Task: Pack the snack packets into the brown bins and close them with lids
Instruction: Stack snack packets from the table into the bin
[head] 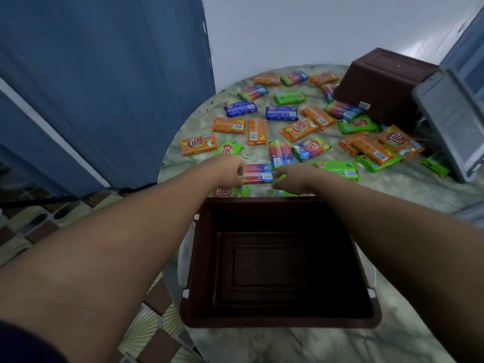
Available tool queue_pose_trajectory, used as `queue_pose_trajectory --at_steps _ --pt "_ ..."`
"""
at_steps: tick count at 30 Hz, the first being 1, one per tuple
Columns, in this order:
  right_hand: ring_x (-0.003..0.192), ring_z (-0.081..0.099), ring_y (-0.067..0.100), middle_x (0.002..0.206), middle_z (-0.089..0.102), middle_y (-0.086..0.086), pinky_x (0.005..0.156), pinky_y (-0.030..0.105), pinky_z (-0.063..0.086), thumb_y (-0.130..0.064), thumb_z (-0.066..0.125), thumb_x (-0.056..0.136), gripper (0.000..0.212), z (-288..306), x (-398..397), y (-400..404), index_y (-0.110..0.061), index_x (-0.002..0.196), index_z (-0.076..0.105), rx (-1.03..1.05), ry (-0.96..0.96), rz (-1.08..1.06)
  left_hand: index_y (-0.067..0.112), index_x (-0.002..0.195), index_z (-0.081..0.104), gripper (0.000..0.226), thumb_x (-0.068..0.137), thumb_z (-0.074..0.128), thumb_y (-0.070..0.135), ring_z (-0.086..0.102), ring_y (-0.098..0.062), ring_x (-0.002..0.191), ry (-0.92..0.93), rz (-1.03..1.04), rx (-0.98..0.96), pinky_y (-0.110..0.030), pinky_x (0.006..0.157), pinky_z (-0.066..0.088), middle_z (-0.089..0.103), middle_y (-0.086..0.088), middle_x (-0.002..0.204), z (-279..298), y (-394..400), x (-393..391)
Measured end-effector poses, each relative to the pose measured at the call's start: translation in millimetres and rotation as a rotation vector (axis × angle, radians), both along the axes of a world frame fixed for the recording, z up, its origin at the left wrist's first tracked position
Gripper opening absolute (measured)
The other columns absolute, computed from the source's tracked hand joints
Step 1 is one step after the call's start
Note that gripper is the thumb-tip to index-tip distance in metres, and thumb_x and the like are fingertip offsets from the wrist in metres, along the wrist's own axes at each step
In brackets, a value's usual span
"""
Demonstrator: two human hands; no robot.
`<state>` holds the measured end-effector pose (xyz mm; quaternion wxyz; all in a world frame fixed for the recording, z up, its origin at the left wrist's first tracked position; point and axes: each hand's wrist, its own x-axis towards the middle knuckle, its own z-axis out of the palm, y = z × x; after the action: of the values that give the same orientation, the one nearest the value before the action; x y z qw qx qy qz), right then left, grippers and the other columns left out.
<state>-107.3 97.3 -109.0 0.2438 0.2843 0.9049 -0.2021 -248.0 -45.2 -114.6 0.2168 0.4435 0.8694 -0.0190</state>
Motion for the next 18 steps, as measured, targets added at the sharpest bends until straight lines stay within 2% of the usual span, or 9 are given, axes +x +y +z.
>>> queue_pose_trajectory --at_steps 2,4,7,11,15,18 --pt "0.144 0.04 0.035 0.163 0.035 0.013 0.112 0.041 0.036 -0.049 0.052 0.104 0.066 -7.8 -7.8 1.3 -0.022 0.16 0.031 0.038 -0.067 -0.025 0.018 0.125 0.063 0.049 0.083 0.083 0.034 0.06 -0.022 0.1 0.002 -0.037 -0.1 -0.033 0.076 0.049 0.064 -0.003 0.116 -8.1 2.1 -6.6" --pt "0.147 0.037 0.038 0.167 0.027 0.014 0.116 0.046 0.034 -0.055 0.052 0.102 0.081 -20.1 -14.7 4.2 -0.017 0.164 0.017 0.075 -0.124 -0.063 0.02 0.133 0.059 0.06 0.081 0.085 0.033 0.059 -0.026 0.111 0.011 -0.062 -0.19 -0.036 0.084 0.05 0.062 -0.006 0.127 -16.7 2.8 -11.9" --pt "0.149 0.033 0.04 0.166 0.027 0.017 0.119 0.051 0.032 -0.064 0.054 0.096 0.092 -41.6 -24.5 9.5 -0.016 0.164 0.014 0.093 -0.191 -0.13 0.017 0.139 0.052 0.056 0.088 0.075 0.022 0.058 -0.029 0.115 0.058 -0.146 -0.278 -0.037 0.087 0.051 0.057 -0.01 0.133 -26.4 3.1 -14.0" --pt "0.146 0.036 0.042 0.165 0.028 0.02 0.114 0.05 0.036 -0.063 0.059 0.094 0.098 -53.3 -30.0 7.3 -0.025 0.164 0.001 0.082 -0.196 -0.185 0.014 0.138 0.046 0.051 0.09 0.064 0.01 0.059 -0.032 0.114 0.097 -0.224 -0.254 -0.038 0.08 0.05 0.055 -0.015 0.132 -39.6 2.1 -14.3" --pt "0.132 0.051 0.043 0.155 0.039 0.027 0.096 0.048 0.047 -0.062 0.068 0.087 0.106 -68.4 -34.2 5.3 -0.031 0.161 -0.002 0.093 -0.164 -0.231 0.012 0.139 0.046 0.053 0.09 0.065 0.014 0.06 -0.032 0.111 0.142 -0.246 -0.216 -0.038 0.077 0.051 0.053 -0.016 0.132 -44.4 2.5 -16.4" --pt "0.138 0.045 0.044 0.16 0.025 0.033 0.1 0.05 0.045 -0.045 0.071 0.09 0.118 -65.8 -36.3 3.6 -0.027 0.159 -0.022 0.068 -0.165 -0.328 0.014 0.146 0.041 0.065 0.09 0.071 0.026 0.058 -0.033 0.118 0.116 -0.178 -0.222 -0.038 0.082 0.05 0.043 -0.017 0.142 -43.2 2.3 -17.2"
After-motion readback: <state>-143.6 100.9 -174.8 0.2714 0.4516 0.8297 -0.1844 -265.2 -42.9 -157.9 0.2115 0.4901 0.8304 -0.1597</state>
